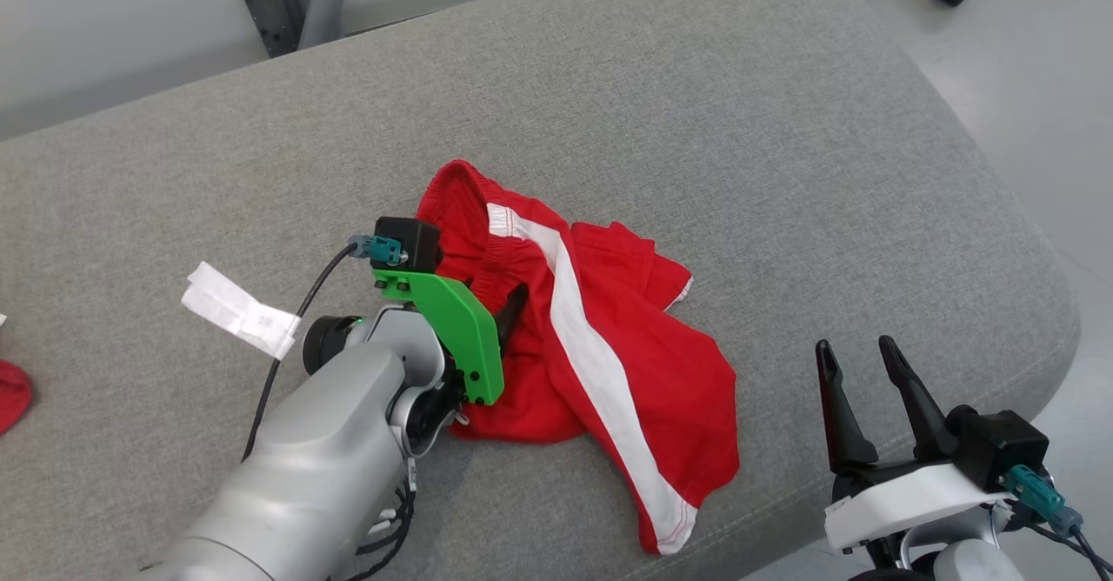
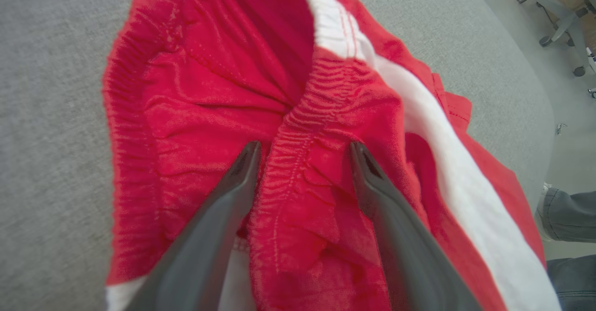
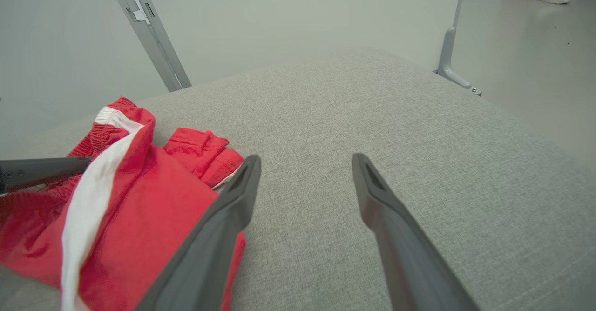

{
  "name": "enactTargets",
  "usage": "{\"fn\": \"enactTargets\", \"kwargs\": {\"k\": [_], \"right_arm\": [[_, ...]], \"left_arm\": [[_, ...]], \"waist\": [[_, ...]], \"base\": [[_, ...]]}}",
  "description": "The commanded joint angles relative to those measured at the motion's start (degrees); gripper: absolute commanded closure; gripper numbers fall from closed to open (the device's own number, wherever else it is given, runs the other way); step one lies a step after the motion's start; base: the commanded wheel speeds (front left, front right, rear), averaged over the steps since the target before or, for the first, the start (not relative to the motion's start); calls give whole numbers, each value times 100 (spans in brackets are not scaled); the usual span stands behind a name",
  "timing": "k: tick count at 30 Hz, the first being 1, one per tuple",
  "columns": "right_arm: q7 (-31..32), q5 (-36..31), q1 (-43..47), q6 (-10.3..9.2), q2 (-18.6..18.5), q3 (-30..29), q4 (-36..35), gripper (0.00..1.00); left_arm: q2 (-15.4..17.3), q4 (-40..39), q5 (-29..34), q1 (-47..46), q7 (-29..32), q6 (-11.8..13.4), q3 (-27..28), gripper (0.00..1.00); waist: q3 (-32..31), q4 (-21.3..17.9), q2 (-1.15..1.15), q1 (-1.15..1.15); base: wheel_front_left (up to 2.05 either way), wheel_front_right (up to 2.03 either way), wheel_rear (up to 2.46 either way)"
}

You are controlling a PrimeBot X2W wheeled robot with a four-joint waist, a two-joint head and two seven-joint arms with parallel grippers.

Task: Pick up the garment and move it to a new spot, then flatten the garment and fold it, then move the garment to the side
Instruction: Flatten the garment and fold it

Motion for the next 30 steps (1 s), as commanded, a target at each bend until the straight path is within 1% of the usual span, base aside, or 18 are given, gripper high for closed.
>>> {"fn": "enactTargets", "kwargs": {"k": [1, 5, 9, 12, 15, 18, 20, 22, 24, 26, 27, 28, 29, 30], "right_arm": [[-20, 44, -12, -7, -10, -21, 25, 0], [-20, 56, 25, -7, -9, -65, 33, 0], [-19, 33, 85, -8, -10, -99, 29, 0], [-19, -3, 177, -7, -9, -140, 16, 0], [-19, -56, 257, -7, -10, -190, 5, 0], [-20, -96, 326, -7, -10, -244, -17, 0], [-20, -122, 364, -8, -10, -267, -29, 0], [-20, -142, 383, -7, -11, -288, -38, 0], [-20, -169, 373, -7, -10, -288, -41, 0], [-20, -178, 348, -7, -10, -277, -42, 0], [-20, -183, 331, -8, -10, -264, -42, 0], [-20, -188, 308, -7, -10, -242, -38, 0], [-20, -192, 285, -8, -10, -231, -35, 0], [-20, -197, 265, -8, -11, -214, -34, 0]], "left_arm": [[-25, 25, -135, 84, 118, -118, 14, 100], [-15, -39, -250, 125, 234, -225, 29, 100], [156, -274, -286, 193, 91, -289, 139, 100], [430, -711, -342, 324, -14, -306, 221, 100], [867, -1401, -403, 611, -9, -218, 276, 100], [1465, -2324, -434, 1036, 115, 37, 287, 100], [1904, -2983, -476, 1377, 212, 302, 298, 100], [2349, -3599, -473, 1712, 292, 626, 291, 100], [2645, -4129, -595, 2056, 313, 912, 340, 100], [2830, -4454, -660, 2314, 302, 1126, 387, 100], [2852, -4576, -727, 2400, 220, 1221, 448, 93], [2864, -4661, -743, 2462, 176, 1313, 476, 38], [2887, -4744, -685, 2500, 148, 1380, 455, 0], [2917, -4812, -616, 2519, 124, 1437, 424, 0]], "waist": [[-51, 35, 0, 0], [-100, 115, 0, 0], [-191, 241, 0, 0], [-273, 373, 0, 0], [-369, 525, 0, 0], [-431, 661, 0, 0], [-454, 738, 0, 0], [-464, 811, 0, 0], [-457, 870, 0, 0], [-449, 919, 0, 0], [-440, 938, 0, 0], [-430, 949, 0, 0], [-423, 952, 0, 0], [-419, 947, 0, 0]], "base": [[0, 0, 0], [0, 0, 0], [0, 0, 0], [0, 0, 0], [0, 0, 0], [0, 0, 0], [0, 0, 0], [0, 0, 0], [0, 0, 0], [0, 0, 0], [0, 0, 0], [0, 0, 0], [0, 0, 0], [0, 0, 0]]}}
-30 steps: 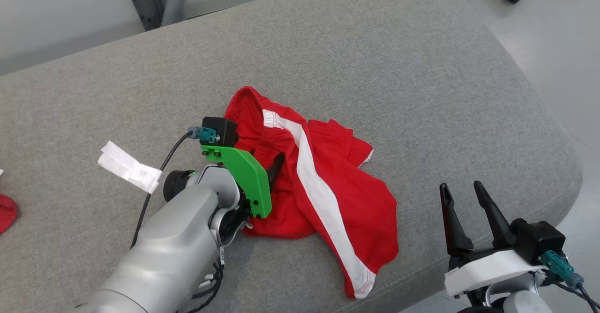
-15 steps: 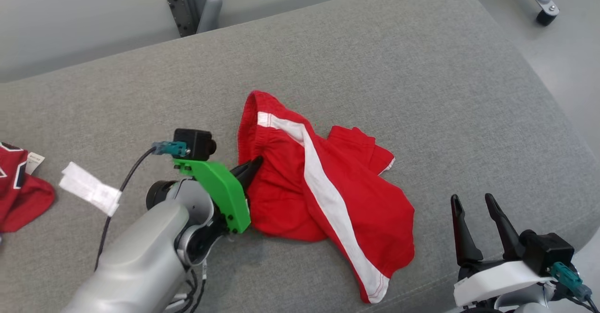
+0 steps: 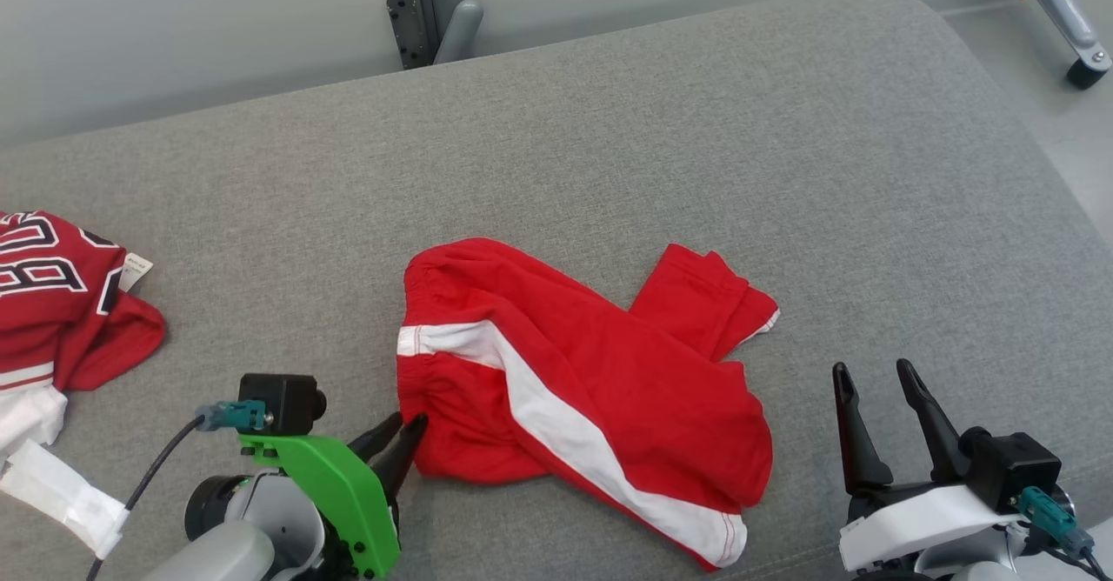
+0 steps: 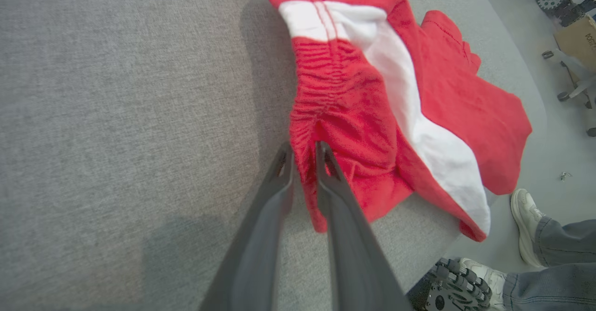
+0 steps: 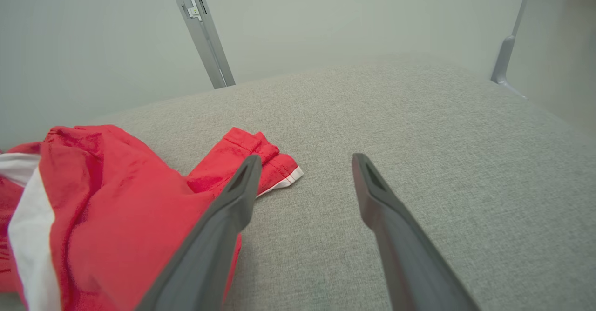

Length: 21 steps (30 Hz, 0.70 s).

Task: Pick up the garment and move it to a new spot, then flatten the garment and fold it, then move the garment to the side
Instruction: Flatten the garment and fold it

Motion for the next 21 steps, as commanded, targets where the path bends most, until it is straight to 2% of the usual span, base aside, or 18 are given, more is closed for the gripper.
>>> {"fn": "enactTargets", "kwargs": {"k": [1, 4, 8, 12, 16, 17, 18, 19, 21], "right_arm": [[-20, -51, -50, -7, -15, 29, -11, 0], [-20, -24, -98, -7, -15, 9, -45, 0], [-20, 26, 17, -6, -14, -75, -69, 0], [-20, 63, 121, -6, -10, -126, -60, 0], [-20, 190, -8, -7, -14, -178, -63, 0], [-20, 190, -8, -7, -14, -178, -63, 0], [-20, 238, -102, -6, -10, -153, -79, 0], [-20, 238, -102, -6, -10, -153, -79, 0], [-19, 299, -146, -7, -14, -134, -70, 0]], "left_arm": [[133, -94, 189, 47, -53, 122, -46, 0], [481, -410, 618, 83, -75, 485, -164, 0], [1062, -1255, 954, 216, -18, 1035, -181, 0], [1054, -2197, 1401, -175, 144, 1291, -298, 0], [394, -2341, 2009, -951, 814, 1117, -910, 0], [394, -2341, 2009, -951, 814, 1117, -910, 0], [-135, -2122, 2151, -1330, 1121, 981, -1195, 0], [-135, -2122, 2151, -1330, 1121, 981, -1195, 0], [-632, -1753, 2218, -1664, 1408, 797, -1419, 0]], "waist": [[13, -25, 0, 0], [20, -155, 0, 0], [49, -301, 0, 0], [114, -318, 0, 0], [242, -373, 0, 0], [242, -373, 0, 0], [321, -439, 0, 0], [321, -439, 0, 0], [383, -519, 0, 0]], "base": [[0, 0, 0], [0, 0, 0], [0, 0, 0], [0, 0, 0], [0, 0, 0], [0, 0, 0], [0, 0, 0], [0, 0, 0], [0, 0, 0]]}}
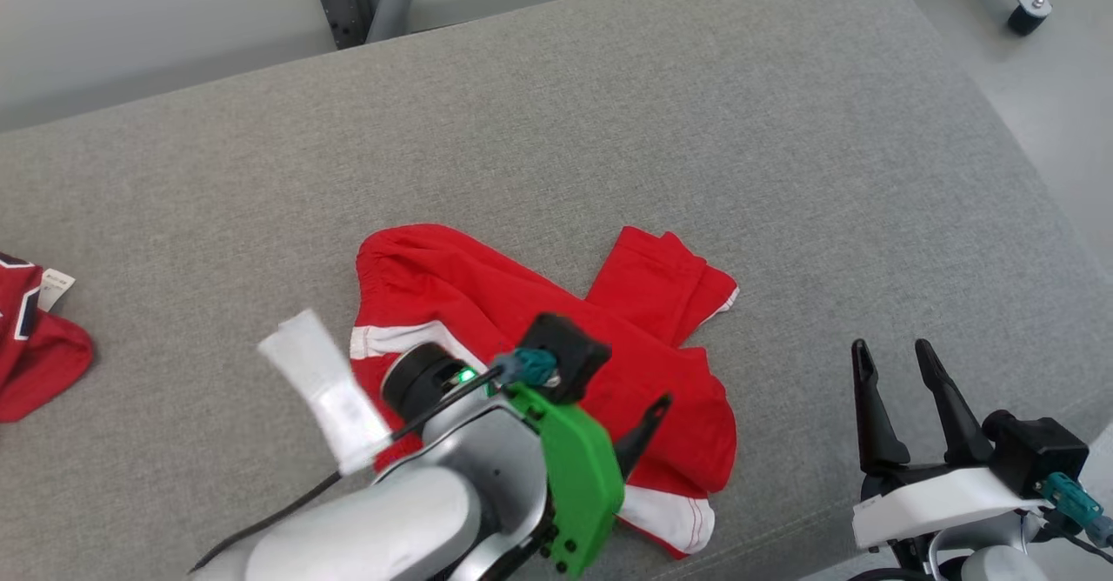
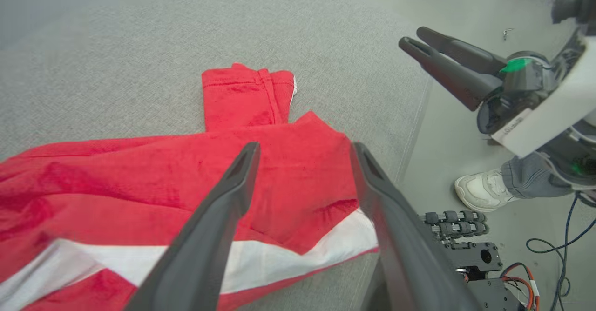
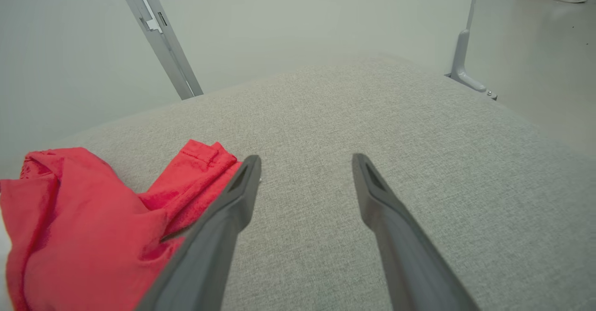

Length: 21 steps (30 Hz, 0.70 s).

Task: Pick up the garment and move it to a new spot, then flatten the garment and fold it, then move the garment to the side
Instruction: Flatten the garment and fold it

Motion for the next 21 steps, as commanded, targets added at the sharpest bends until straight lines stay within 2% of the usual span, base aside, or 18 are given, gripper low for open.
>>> {"fn": "enactTargets", "kwargs": {"k": [1, 4, 8, 9, 10, 11, 14, 15, 16, 18, 21], "right_arm": [[-18, 56, -19, -8, -16, -7, 0, 0], [-18, 115, -67, -7, -14, 17, 30, 0], [-18, 197, -70, -8, -14, 75, 72, 0], [-18, 234, -60, -8, -14, 81, 94, 0], [-18, 234, -60, -8, -14, 81, 94, 0], [-18, 258, -57, -8, -14, 94, 109, 0], [-18, 290, -46, -7, -14, 81, 112, 0], [-18, 293, -46, -7, -13, 84, 111, 0], [-18, 297, -47, -7, -13, 80, 111, 0], [-18, 302, -46, -7, -14, 59, 107, 0], [-18, 288, -48, -7, -13, 38, 95, 0]], "left_arm": [[-105, 166, 11, -160, 83, -71, -20, 0], [-657, 941, -7, -569, 464, -414, -195, 0], [-1096, 1875, 78, -932, 875, -891, -337, 0], [-1250, 2242, 85, -981, 1018, -1095, -386, 0], [-1250, 2242, 85, -981, 1018, -1095, -386, 0], [-1348, 2541, 84, -1017, 1161, -1280, -410, 0], [-1428, 2866, -22, -900, 1343, -1522, -434, 0], [-1441, 2956, -31, -868, 1365, -1571, -433, 4], [-1455, 3056, -18, -846, 1351, -1620, -437, 52], [-1505, 3231, -17, -796, 1256, -1637, -434, 100], [-1570, 3455, -38, -747, 1077, -1693, -392, 100]], "waist": [[100, -118, 0, 0], [167, -255, 0, 0], [220, -463, 0, 0], [225, -550, 0, 0], [225, -550, 0, 0], [221, -629, 0, 0], [208, -713, 0, 0], [209, -732, 0, 0], [206, -746, 0, 0], [200, -759, 0, 0], [194, -748, 0, 0]], "base": [[0, 0, 0], [0, 0, 0], [0, 0, 0], [0, 0, 0], [0, 0, 0], [0, 0, 0], [0, 0, 0], [0, 0, 0], [0, 0, 0], [0, 0, 0], [0, 0, 0]]}}
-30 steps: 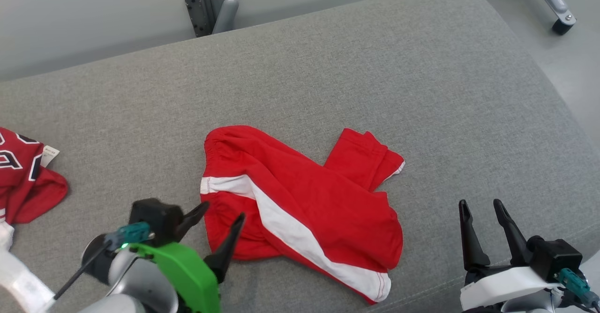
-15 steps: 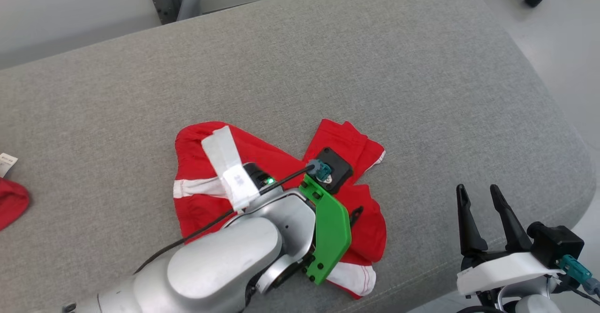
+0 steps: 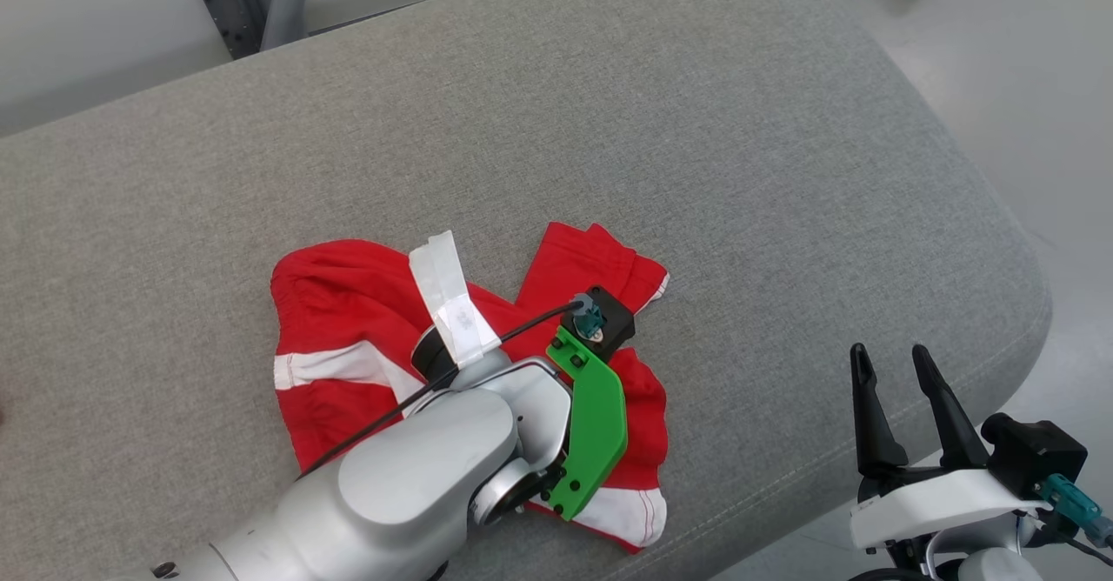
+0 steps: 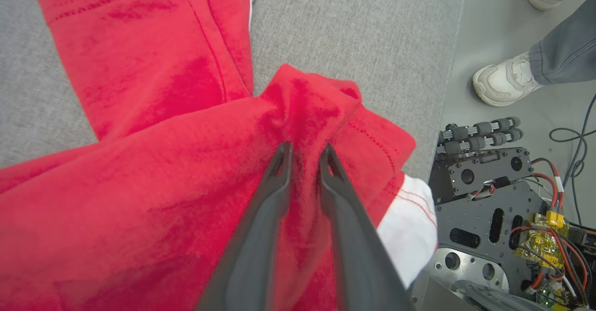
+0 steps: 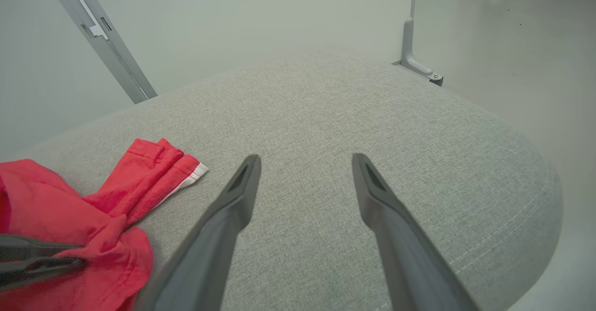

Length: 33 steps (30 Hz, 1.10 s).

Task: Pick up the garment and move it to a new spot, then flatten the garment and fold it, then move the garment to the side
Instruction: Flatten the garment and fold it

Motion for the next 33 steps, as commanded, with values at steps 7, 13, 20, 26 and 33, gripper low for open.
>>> {"fn": "enactTargets", "kwargs": {"k": [7, 13, 20, 26, 33], "right_arm": [[-19, -56, -83, -6, -11, -17, -13, 0], [-19, -100, -100, -7, -11, 63, 15, 0], [-19, -139, -132, -6, -11, 171, 95, 0], [-19, -125, -168, -6, -11, 198, 138, 0], [-19, -146, -65, -7, -11, 95, 136, 0]], "left_arm": [[-276, 334, -37, -156, -921, 72, 499, 100], [-494, 842, -26, -416, -1692, 207, 959, 100], [-713, 1644, -78, -536, -2417, 126, 1221, 78], [-883, 2298, -242, -473, -3074, -110, 1300, 59], [-939, 2213, -559, -428, -3607, -289, 1306, 0]], "waist": [[-33, 64, 0, 0], [-63, 11, 0, 0], [-58, -120, 0, 0], [-32, -195, 0, 0], [-102, -82, 0, 0]], "base": [[0, 0, 0], [0, 0, 0], [0, 0, 0], [0, 0, 0], [0, 0, 0]]}}
